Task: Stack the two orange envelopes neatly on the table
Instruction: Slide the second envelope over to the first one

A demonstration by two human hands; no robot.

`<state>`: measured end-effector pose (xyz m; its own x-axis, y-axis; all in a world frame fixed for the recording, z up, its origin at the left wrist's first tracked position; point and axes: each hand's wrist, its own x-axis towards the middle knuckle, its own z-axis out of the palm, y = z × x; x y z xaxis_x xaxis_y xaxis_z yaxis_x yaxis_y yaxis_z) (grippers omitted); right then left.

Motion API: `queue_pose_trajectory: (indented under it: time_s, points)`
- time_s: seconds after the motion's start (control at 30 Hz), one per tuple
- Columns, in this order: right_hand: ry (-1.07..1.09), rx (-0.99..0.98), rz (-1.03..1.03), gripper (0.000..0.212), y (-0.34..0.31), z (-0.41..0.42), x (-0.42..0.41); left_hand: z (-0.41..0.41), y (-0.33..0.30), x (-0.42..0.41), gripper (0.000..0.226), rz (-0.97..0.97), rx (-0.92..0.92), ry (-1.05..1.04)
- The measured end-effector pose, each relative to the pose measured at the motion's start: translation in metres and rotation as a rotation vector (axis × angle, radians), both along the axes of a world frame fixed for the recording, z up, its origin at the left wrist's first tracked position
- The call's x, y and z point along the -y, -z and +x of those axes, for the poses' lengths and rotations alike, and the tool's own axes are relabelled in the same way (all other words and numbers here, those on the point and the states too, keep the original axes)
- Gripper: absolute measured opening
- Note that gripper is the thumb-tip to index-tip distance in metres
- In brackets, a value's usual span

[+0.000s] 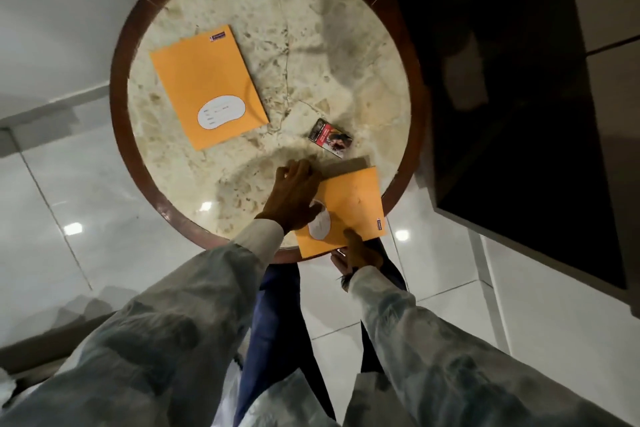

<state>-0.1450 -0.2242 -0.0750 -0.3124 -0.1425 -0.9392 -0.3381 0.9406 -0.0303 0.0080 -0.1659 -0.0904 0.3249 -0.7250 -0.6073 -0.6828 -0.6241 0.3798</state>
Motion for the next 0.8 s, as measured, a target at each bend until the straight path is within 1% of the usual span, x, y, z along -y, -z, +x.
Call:
queue_pose_trajectory:
  time_s: [0.07, 0.13, 0.2, 0.27, 0.3, 0.37, 0.43, 0.47, 0.53, 0.6, 0.63, 0.7, 0.77, 0.8]
  points:
    - [-0.053, 0.024, -0.024, 0.030, 0.000, 0.001, 0.001, 0.002, -0.003, -0.005, 0.066, -0.065, -0.174, -0.116]
    - [-0.257, 0.011, -0.168, 0.025, -0.003, 0.011, 0.001, 0.009, -0.011, -0.015, 0.057, -0.153, -0.312, -0.252]
    - [-0.446, 0.031, -0.336, 0.036, -0.013, 0.031, 0.004, 0.021, -0.018, -0.027, 0.038, -0.284, -0.431, -0.389]
    - [-0.523, 0.133, -0.472, 0.044, -0.022, 0.063, 0.009, 0.041, -0.025, -0.038, 0.022, -0.439, -0.490, -0.566]
    - [-0.589, 0.195, -0.522, 0.043, -0.022, 0.083, 0.010, 0.053, -0.027, -0.042, 0.020, -0.477, -0.476, -0.663]
    - [-0.717, 0.321, -0.543, 0.034, -0.020, 0.130, 0.011, 0.077, -0.028, -0.046, 0.022, -0.516, -0.416, -0.810]
    - [-0.745, 0.430, -0.533, 0.030, -0.018, 0.181, 0.008, 0.102, -0.023, -0.050, 0.020, -0.545, -0.379, -0.900]
    - [-0.762, 0.443, -0.570, 0.030, -0.014, 0.202, 0.007, 0.114, -0.020, -0.053, 0.019, -0.550, -0.374, -0.943]
    - [-0.841, 0.409, -0.691, 0.028, -0.006, 0.231, 0.008, 0.134, -0.013, -0.058, 0.025, -0.541, -0.336, -1.002]
    - [-0.945, 0.353, -0.753, 0.030, 0.001, 0.246, 0.011, 0.150, -0.005, -0.064, 0.030, -0.453, -0.211, -1.018]
    - [-0.996, 0.325, -0.760, 0.034, 0.003, 0.250, 0.013, 0.155, -0.001, -0.067, 0.037, -0.373, -0.110, -0.996]
    - [-1.072, 0.284, -0.778, 0.043, 0.007, 0.254, 0.015, 0.159, 0.003, -0.072, 0.058, -0.200, 0.087, -0.951]
    - [-1.120, 0.238, -0.809, 0.054, 0.010, 0.256, 0.015, 0.155, 0.002, -0.076, 0.073, -0.126, 0.217, -0.970]
    - [-1.103, 0.225, -0.808, 0.059, 0.009, 0.258, 0.014, 0.152, 0.001, -0.077, 0.077, -0.120, 0.253, -0.989]
